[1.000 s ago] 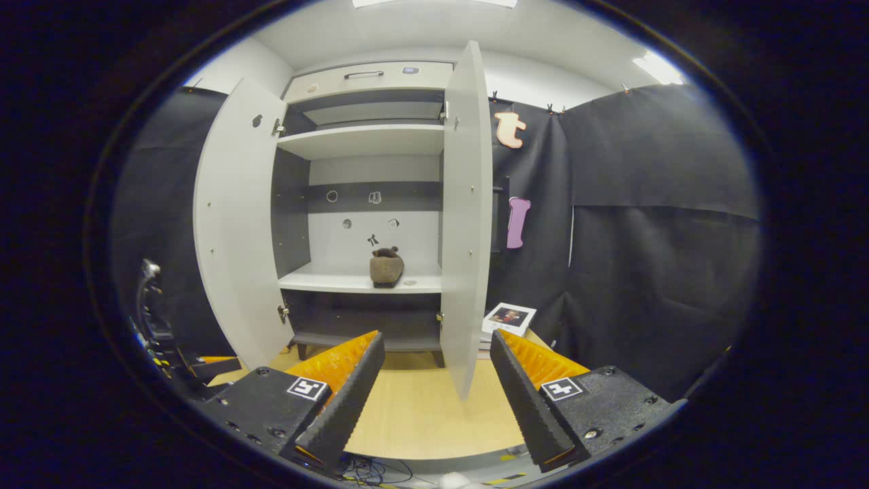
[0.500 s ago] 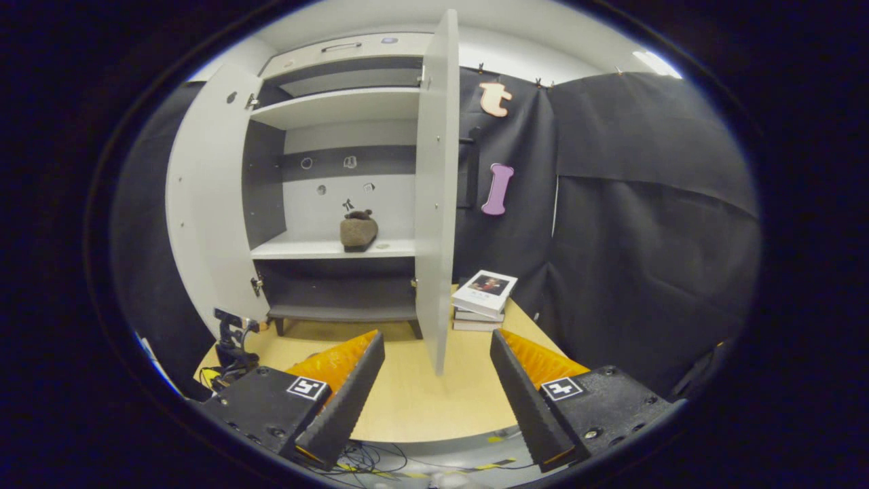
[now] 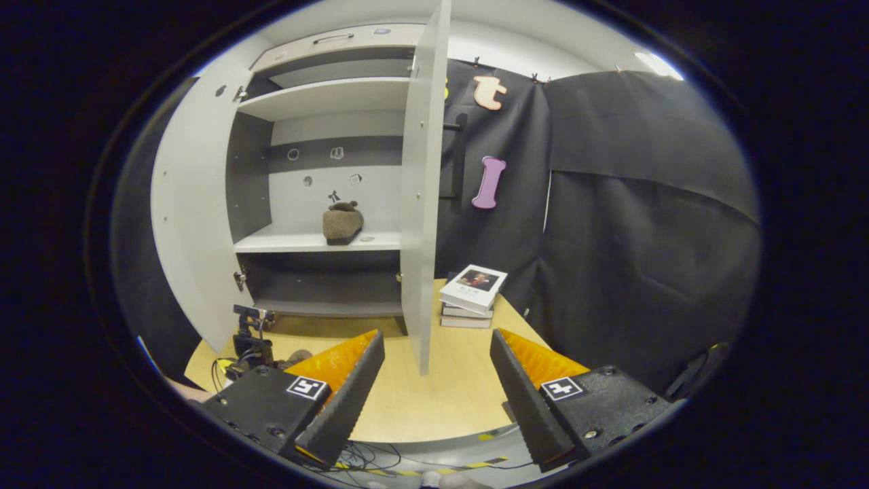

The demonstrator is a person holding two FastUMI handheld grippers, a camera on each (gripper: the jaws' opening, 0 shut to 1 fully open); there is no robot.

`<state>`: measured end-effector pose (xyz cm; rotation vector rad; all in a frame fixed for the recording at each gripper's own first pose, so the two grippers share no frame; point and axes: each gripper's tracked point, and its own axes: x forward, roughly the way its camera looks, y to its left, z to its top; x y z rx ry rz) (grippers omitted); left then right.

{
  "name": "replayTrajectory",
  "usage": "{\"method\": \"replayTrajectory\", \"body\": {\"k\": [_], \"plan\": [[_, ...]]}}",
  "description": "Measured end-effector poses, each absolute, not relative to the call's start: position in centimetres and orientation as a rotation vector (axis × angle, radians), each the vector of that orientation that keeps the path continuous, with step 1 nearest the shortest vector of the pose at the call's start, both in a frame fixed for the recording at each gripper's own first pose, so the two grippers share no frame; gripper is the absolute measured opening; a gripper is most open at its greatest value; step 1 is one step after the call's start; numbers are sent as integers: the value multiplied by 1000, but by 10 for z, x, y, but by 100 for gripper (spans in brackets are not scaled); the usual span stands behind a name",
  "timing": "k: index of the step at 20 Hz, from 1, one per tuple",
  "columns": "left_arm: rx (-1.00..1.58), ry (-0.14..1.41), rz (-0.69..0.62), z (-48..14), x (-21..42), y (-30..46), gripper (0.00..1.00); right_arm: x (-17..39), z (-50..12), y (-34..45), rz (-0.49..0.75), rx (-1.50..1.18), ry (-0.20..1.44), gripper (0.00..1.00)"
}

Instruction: Grab one shoe with the right hand and put it into the shoe cabinet, grab the other shoe with the left hand and put it into the shoe cabinet; then close the right door with the right hand and the left door with the left hand.

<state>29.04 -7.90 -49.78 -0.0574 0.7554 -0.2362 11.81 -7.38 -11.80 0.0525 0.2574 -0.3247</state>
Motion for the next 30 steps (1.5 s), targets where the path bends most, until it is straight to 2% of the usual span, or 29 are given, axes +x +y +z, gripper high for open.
{"method": "replayTrajectory", "body": {"k": [1,2,4,5,8,9,10,15,16,18,19,23,26,27,28,30], "plan": [[-60,758,-223,-495,289,-78,46,118,-119,-74,-324,54,259,100],[-31,753,-183,-494,294,-68,40,118,-118,-74,-323,56,256,100],[-35,769,-147,-493,295,-64,10,120,-114,-74,-319,59,247,100],[-50,779,-148,-490,295,-64,1,121,-111,-73,-314,59,242,100],[-18,720,-144,-444,300,-57,0,124,-100,-73,-300,58,214,100],[-14,695,-142,-424,302,-56,3,126,-96,-73,-294,58,204,100],[-18,666,-139,-405,305,-56,0,127,-93,-73,-287,58,195,100],[-12,526,-130,-290,329,-63,0,136,-80,-79,-252,73,157,99],[-8,505,-123,-268,338,-64,3,138,-79,-81,-245,77,151,100],[-27,461,-125,-223,362,-72,3,141,-73,-85,-231,83,137,100],[-36,440,-125,-201,376,-76,0,143,-71,-87,-223,88,132,99],[-21,345,-105,-129,449,-86,3,145,-69,-87,-169,139,129,100],[21,317,-78,-100,501,-87,3,141,-70,-94,-156,135,132,99],[44,307,-68,-113,508,-77,0,140,-70,-95,-153,142,136,99],[57,300,-66,-86,542,-90,3,141,-72,-96,-154,149,137,99],[63,310,-69,-77,569,-96,3,141,-74,-104,-168,155,143,99]]}}
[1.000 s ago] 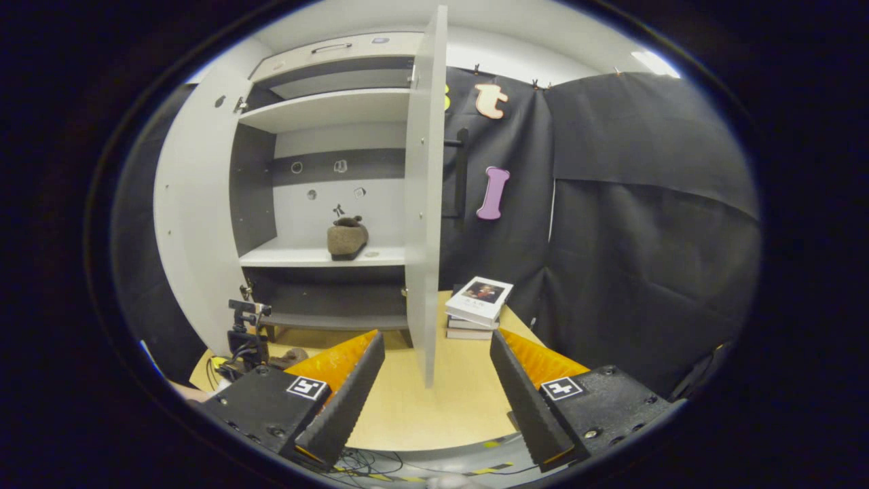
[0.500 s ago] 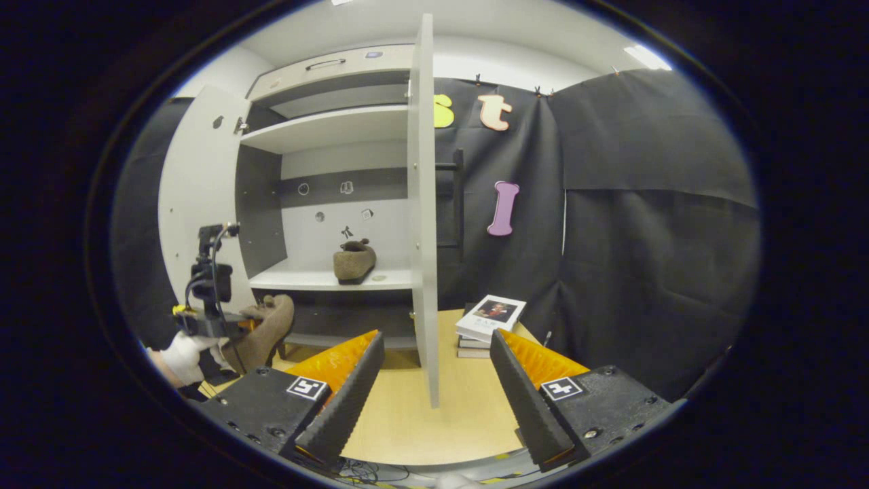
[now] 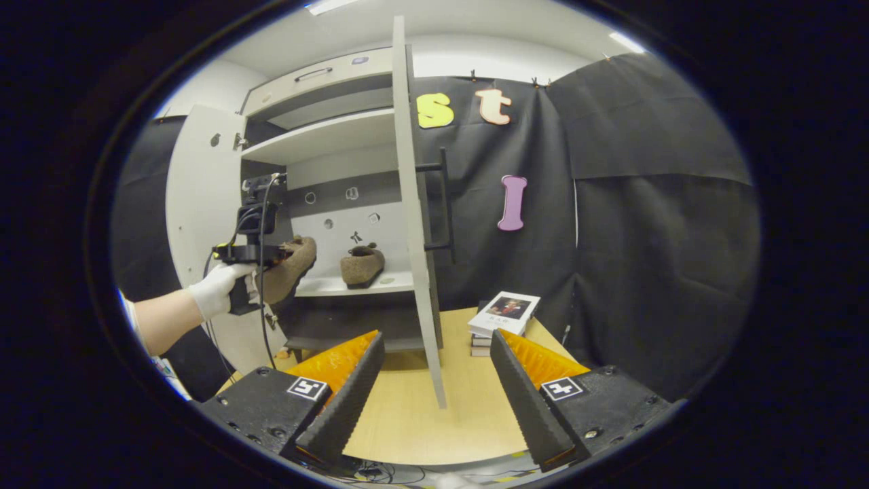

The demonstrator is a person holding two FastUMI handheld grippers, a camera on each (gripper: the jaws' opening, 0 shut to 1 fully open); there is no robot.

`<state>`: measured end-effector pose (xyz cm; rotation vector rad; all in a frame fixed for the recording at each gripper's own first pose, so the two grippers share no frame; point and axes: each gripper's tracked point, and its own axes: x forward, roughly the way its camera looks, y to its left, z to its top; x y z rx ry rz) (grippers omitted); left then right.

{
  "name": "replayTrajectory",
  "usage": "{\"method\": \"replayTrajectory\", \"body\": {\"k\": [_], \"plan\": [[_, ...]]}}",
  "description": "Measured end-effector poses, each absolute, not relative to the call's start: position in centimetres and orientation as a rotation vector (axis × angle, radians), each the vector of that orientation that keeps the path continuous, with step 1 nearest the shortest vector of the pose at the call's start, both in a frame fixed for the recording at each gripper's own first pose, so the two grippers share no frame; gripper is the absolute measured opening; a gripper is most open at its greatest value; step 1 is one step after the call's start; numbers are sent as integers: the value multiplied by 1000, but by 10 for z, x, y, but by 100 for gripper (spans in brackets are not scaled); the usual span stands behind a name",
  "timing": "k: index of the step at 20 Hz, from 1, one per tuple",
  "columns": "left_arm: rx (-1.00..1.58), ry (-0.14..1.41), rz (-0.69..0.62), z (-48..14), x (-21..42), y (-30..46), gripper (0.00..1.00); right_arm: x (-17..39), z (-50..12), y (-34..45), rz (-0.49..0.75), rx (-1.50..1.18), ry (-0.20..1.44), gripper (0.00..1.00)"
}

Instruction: Grab one shoe with the right hand and put it into the shoe cabinet, grab the other shoe with the left hand and put it into the shoe cabinet; then close the right door with the right hand and the left door with the left hand.

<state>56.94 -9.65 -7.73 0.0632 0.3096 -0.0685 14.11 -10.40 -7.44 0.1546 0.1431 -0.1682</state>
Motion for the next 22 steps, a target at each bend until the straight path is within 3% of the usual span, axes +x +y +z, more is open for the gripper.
{"method": "replayTrajectory", "body": {"k": [7,16,18,21,22], "plan": [[53,410,-40,-104,660,-103,0,133,-72,-136,-244,180,143,97],[135,584,-38,-159,680,-93,1,134,-86,-135,-258,182,190,98],[158,604,-44,-160,676,-93,10,135,-85,-129,-246,181,193,99],[133,614,-67,-157,666,-94,31,138,-86,-120,-227,179,197,98],[124,610,-74,-152,661,-92,33,138,-85,-118,-224,175,196,99]]}}
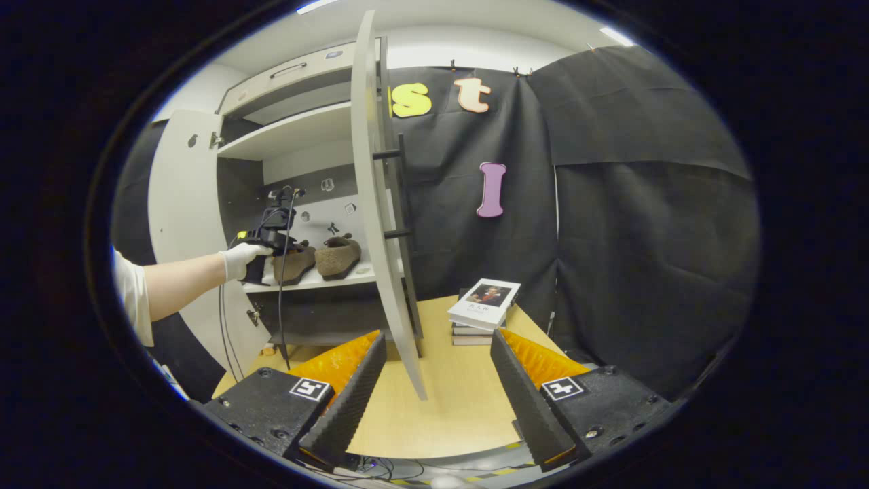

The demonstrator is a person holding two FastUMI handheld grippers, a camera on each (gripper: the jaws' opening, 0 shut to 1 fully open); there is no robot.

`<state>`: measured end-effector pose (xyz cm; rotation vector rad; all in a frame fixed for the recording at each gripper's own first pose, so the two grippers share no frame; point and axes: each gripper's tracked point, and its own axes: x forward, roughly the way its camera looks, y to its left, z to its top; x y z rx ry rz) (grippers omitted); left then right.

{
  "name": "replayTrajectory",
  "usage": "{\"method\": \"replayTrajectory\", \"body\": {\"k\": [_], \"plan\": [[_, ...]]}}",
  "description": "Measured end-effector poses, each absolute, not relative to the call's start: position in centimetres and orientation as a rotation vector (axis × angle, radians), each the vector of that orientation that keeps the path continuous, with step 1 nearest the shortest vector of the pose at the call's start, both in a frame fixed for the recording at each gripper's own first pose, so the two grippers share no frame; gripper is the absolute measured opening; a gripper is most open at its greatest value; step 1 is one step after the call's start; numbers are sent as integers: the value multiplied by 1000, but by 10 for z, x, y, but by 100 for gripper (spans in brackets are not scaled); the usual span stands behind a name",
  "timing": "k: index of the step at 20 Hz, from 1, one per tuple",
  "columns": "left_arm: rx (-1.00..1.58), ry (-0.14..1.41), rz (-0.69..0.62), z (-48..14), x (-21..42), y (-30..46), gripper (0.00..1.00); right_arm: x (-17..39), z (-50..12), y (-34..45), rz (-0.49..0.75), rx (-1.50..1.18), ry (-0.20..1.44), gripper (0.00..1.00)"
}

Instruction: Grab one shoe with the right hand and put it into the shoe cabinet, grab the other shoe with the left hand and put it into the shoe cabinet; then close the right door with the right hand and the left door with the left hand.

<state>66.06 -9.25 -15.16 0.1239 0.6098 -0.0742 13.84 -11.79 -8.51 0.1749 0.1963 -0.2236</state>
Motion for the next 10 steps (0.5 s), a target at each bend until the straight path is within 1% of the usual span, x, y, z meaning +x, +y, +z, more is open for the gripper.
{"method": "replayTrajectory", "body": {"k": [3,4,6,7,10], "plan": [[81,576,-79,-135,645,-87,93,141,-79,-110,-204,167,185,99],[69,563,-72,-129,638,-82,94,142,-76,-107,-194,169,180,98],[37,535,-86,-115,622,-82,94,143,-67,-111,-180,173,159,97],[31,510,-94,-105,614,-82,95,145,-65,-110,-177,169,149,98],[42,417,-132,-67,583,-84,96,150,-51,-108,-170,154,118,97]]}}
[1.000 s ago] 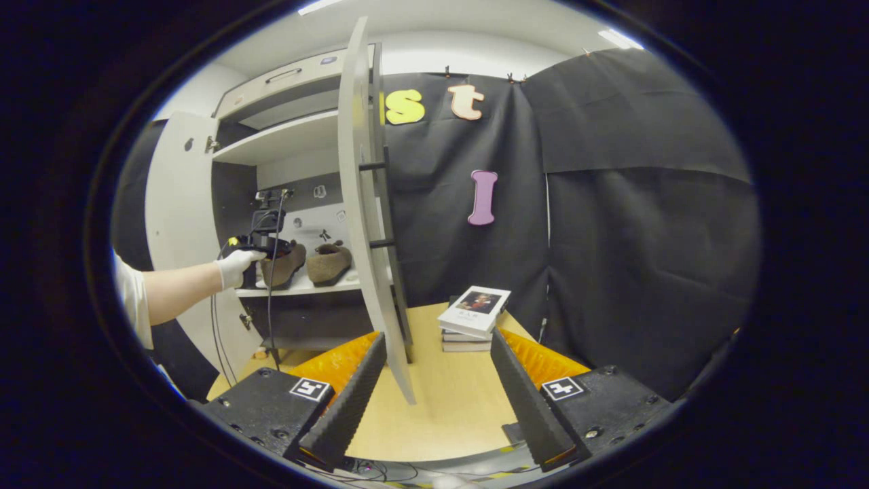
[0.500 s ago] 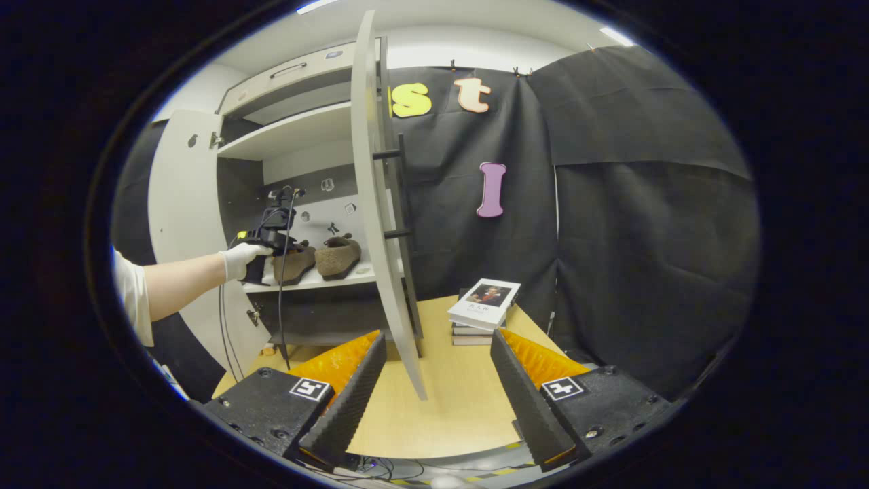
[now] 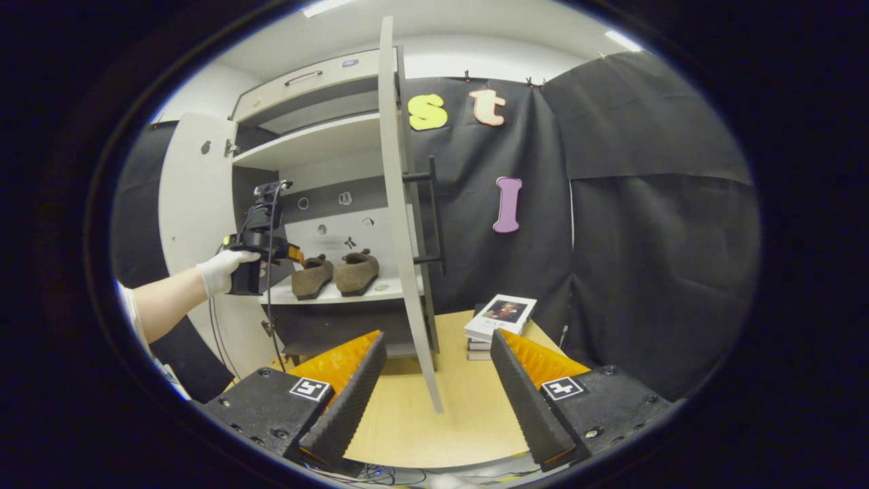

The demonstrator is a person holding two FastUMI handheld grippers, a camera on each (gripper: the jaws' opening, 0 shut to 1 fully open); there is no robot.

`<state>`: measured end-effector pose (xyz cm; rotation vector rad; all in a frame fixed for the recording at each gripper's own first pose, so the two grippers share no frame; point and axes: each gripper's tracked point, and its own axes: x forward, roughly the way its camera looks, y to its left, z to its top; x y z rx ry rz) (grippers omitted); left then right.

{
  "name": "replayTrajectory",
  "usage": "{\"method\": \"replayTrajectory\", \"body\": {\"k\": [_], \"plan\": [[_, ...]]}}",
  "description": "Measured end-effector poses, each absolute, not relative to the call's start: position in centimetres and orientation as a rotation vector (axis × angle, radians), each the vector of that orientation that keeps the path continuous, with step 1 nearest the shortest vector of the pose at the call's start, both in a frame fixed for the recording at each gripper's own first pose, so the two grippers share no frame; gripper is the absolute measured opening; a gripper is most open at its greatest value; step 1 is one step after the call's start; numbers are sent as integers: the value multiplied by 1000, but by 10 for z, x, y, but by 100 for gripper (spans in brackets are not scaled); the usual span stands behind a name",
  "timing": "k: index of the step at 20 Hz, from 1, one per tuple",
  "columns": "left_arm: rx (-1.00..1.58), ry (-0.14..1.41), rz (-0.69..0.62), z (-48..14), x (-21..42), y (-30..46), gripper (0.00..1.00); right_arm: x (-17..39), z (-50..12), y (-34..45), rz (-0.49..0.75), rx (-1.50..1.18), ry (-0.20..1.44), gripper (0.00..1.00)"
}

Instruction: Grab one shoe with the right hand and put it into the shoe cabinet, grab the other shoe with the left hand and put it into the shoe cabinet; then close the right door with the right hand and the left door with the left hand.

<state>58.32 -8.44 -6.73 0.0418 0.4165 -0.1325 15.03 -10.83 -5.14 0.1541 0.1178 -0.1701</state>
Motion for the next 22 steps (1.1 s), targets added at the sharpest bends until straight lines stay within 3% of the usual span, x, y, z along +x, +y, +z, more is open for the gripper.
{"method": "replayTrajectory", "body": {"k": [10,22], "plan": [[56,115,-200,24,434,-90,96,156,-25,-107,-174,91,51,97],[-9,70,-130,-14,263,-63,96,149,-32,-88,-182,36,54,99]]}}
